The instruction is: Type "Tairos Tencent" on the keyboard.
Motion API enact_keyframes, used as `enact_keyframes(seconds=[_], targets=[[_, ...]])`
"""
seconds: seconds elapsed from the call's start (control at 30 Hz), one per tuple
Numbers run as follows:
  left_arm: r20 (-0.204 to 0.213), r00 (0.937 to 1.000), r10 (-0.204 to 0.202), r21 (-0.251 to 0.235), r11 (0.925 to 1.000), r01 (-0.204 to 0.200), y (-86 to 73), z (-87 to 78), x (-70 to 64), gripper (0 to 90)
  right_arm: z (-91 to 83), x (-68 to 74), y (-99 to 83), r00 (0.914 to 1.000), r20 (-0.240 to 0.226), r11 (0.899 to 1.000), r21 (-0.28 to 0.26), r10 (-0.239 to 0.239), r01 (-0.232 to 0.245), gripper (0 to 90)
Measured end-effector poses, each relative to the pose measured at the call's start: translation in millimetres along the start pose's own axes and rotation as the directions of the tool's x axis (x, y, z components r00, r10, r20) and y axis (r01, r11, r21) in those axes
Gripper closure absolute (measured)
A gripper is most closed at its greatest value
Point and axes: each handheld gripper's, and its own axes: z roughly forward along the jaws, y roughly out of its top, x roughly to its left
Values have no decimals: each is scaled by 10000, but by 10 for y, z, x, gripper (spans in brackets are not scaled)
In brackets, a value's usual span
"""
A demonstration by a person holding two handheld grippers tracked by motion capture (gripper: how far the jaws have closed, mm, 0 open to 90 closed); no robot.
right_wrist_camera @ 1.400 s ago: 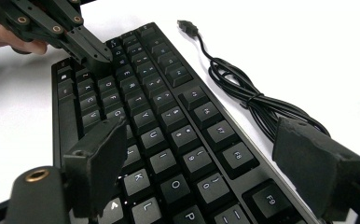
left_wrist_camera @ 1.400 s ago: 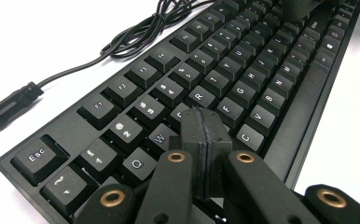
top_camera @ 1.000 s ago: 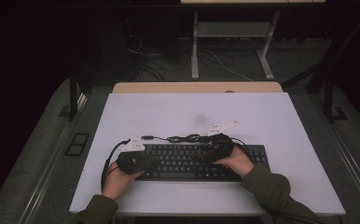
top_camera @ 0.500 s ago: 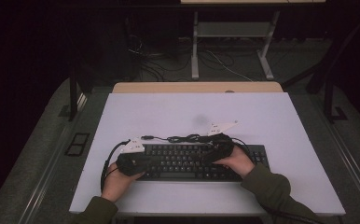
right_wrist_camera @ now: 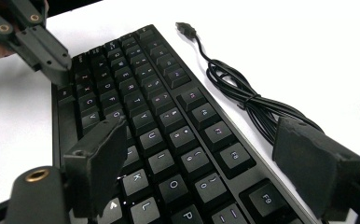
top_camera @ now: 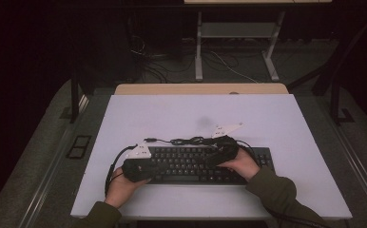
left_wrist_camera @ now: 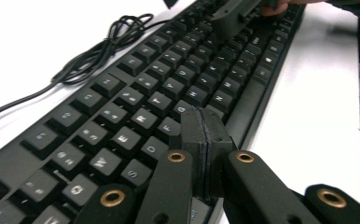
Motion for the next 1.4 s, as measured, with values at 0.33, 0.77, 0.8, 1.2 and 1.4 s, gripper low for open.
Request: enact_keyframes(seconds=[0.33,0.77,0.8,1.2,1.4], targets=[[444,9984,340,387,9986,-357,8,80,-82,892,-3,1,0,10000,9,10000,-5,5,-5,176],[738,9963,433,781,9957,-490,-9,176,-127,892,-4,-1,1,10000,9,10000,-11,11,-11,176],[733,9962,464,801,9954,-522,-12,185,-127,891,-3,0,0,10000,1,10000,-11,26,-26,176],[516,9974,499,898,9945,-544,-33,196,-96,891,-5,3,2,10000,5,10000,-5,22,-22,176],[531,9976,454,869,9950,-499,-35,200,-91,892,1,1,0,10000,11,10000,-19,12,-12,176]])
